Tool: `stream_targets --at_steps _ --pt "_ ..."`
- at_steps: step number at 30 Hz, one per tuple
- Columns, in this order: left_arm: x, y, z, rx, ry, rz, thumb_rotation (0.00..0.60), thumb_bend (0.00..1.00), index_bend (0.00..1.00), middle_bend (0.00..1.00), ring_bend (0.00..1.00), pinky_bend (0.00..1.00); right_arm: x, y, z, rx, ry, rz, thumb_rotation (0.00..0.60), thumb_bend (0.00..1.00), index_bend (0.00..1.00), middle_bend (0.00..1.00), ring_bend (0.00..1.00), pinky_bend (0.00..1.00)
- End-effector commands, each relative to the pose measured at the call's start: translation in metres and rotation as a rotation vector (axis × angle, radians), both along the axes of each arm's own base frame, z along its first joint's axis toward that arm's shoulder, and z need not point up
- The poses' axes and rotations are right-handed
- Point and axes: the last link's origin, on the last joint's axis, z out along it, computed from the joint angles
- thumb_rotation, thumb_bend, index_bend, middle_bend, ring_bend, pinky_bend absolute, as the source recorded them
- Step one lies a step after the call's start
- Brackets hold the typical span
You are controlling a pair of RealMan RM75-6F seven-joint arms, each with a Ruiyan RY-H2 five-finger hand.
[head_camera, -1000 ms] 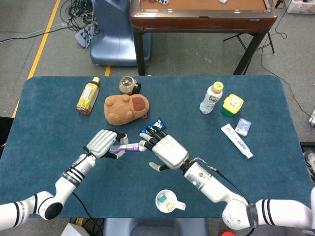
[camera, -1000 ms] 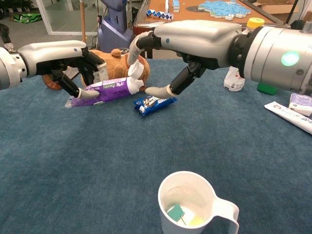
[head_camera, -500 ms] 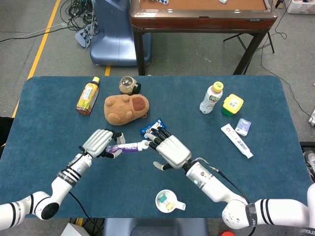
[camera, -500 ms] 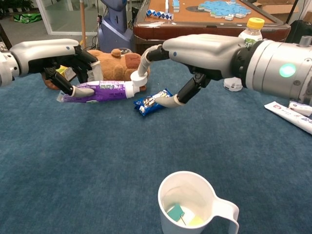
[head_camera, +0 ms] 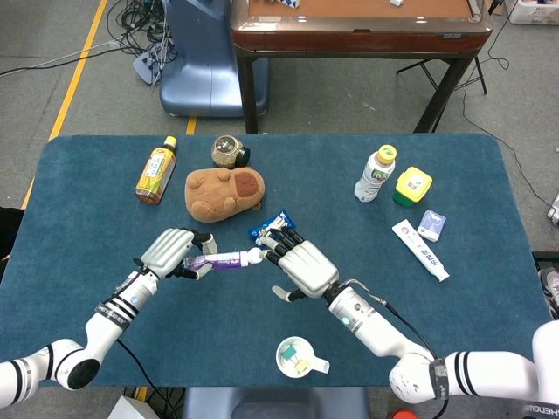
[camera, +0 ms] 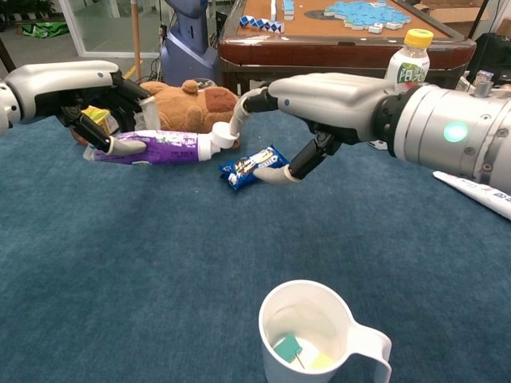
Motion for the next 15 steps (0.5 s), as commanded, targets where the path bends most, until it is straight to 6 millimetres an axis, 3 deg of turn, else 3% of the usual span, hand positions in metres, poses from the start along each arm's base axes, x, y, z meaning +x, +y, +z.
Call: stream_targets --at_steps 1,11,15 --pt "0.0005 0.0001 0.0013 0.001 -0.003 -0.001 0.6 0.39 0.62 0.64 0.42 0.34 0.0002 -0.0001 -0.0026 0.004 -0.004 0.0 0.48 0.4 0.24 0.12 0.01 0.05" --pt "0.0025 -0.0001 0.0036 -0.012 -0.042 0.02 0.6 0.39 0.62 0.64 0.42 0.34 0.0012 0.0002 -0.0102 0.021 -0.036 -0.01 0.481 0.4 0.24 0.12 0.01 0.05" --pt "0.001 -0.0028 0.0036 -0.021 -0.074 0.033 0.6 0.39 0.62 0.64 0.42 0.35 -0.0006 0.0015 -0.002 0.008 -0.064 -0.014 0.481 0.4 0.24 0.12 0.01 0.05"
